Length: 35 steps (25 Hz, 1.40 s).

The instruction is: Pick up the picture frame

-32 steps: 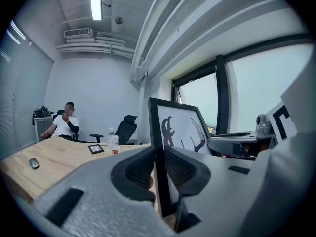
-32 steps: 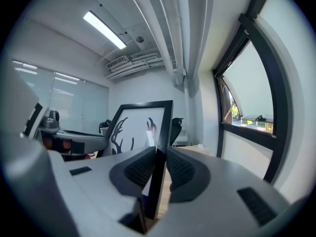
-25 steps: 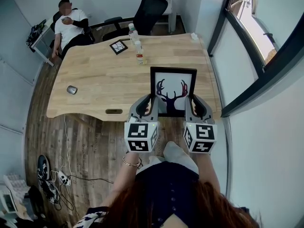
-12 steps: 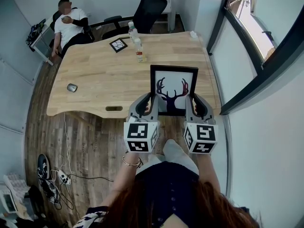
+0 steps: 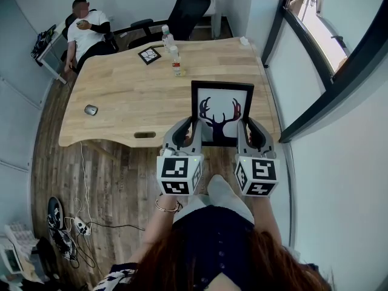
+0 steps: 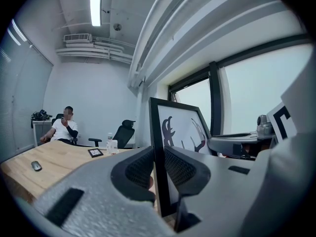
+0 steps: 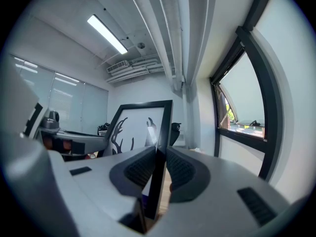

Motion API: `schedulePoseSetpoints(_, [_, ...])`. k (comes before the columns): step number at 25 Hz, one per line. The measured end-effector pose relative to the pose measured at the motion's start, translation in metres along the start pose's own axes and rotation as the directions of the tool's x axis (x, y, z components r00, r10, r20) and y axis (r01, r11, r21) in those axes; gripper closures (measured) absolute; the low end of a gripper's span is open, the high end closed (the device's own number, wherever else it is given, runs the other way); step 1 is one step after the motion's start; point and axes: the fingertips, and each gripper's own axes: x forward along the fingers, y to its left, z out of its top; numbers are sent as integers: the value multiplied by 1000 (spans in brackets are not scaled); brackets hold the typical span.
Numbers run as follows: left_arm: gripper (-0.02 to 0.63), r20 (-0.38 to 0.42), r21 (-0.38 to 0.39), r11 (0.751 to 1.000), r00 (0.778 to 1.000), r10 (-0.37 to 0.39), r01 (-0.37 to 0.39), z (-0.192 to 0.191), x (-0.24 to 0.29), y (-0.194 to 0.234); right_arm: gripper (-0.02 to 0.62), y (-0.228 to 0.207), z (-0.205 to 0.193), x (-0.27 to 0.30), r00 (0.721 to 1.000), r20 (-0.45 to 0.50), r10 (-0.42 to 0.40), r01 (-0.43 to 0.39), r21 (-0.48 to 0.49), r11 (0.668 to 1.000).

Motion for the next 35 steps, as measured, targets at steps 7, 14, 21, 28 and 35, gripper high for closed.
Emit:
schedulePoseSetpoints(7, [525,2,0,1000,1000,1,-1,0,-10,0,523,6,0,-7,1000,0,-1,1,0,1000])
schedulePoseSetpoints(14, [525,6,-2,1000,1000,-2,2,2,-12,0,523,7,1,-9,1000,4,-4,4,3,1000])
schedulePoseSetpoints(21, [525,11,-4,1000,1000,-6,6,3,-12,0,523,7,4,-10,1000,8,-7,7,1,1000])
schedulePoseSetpoints(28, [525,15,-4,1000,1000,-7,7,3,-10,0,523,7,3,-9,1000,12,-8,8,4,1000])
schedulePoseSetpoints(35, [525,16,-6,1000,1000,-8,8,4,-5,-2,523,2,3,-7,1000,10,-10,10,4,1000])
